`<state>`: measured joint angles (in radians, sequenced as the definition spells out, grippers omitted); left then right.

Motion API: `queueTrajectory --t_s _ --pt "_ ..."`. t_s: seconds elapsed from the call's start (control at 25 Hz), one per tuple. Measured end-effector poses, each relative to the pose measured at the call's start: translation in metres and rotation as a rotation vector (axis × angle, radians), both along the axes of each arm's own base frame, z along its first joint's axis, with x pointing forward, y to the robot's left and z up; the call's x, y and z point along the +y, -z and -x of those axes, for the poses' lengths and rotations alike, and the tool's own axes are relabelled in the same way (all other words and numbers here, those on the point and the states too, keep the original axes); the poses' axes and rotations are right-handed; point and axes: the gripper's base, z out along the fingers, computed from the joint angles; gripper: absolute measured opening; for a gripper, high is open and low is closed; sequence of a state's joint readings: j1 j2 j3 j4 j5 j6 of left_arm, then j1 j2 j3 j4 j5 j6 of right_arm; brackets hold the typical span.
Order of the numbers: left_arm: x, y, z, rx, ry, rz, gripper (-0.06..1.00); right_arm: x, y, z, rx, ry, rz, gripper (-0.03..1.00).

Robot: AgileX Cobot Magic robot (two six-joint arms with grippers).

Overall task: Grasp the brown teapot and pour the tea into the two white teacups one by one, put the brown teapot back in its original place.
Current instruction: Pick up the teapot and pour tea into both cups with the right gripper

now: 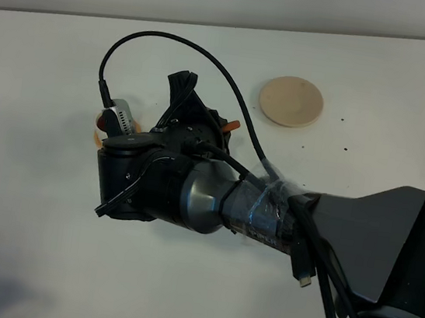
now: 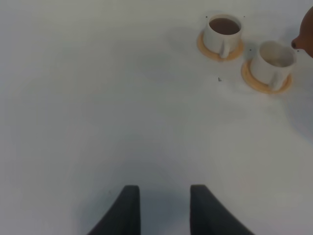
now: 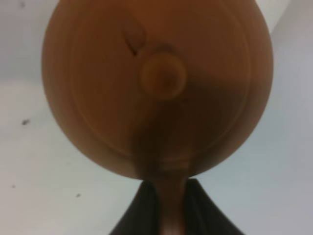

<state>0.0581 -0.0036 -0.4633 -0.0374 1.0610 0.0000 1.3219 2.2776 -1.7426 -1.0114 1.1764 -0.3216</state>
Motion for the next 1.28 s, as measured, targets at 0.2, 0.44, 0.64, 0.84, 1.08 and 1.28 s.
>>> queueTrajectory --t_s 0.2,0.44,0.64,0.84,1.08,1.28 --pt "0.0 0.0 0.0 0.0 0.0 0.0 0.29 0.002 -0.002 -0.001 -0.022 -0.043 0.02 0.13" --pt "0.0 0.0 0.0 0.0 0.003 -0.005 0.29 0.004 -0.001 -0.003 -0.052 -0.095 0.064 0.13" --pt "0.0 0.0 0.0 0.0 0.0 0.0 0.29 0.009 0.004 0.004 -0.07 -0.128 0.087 0.13" --pt "0.0 0.0 0.0 0.0 0.0 0.0 0.29 0.011 0.001 0.005 -0.099 -0.165 0.119 0.13" --pt "0.0 0.0 0.0 0.0 0.0 0.0 0.29 0.012 0.0 0.005 -0.12 -0.194 0.151 0.13" --pt "0.0 0.0 0.0 0.0 0.0 0.0 0.29 0.013 -0.003 0.003 -0.161 -0.224 0.18 0.13"
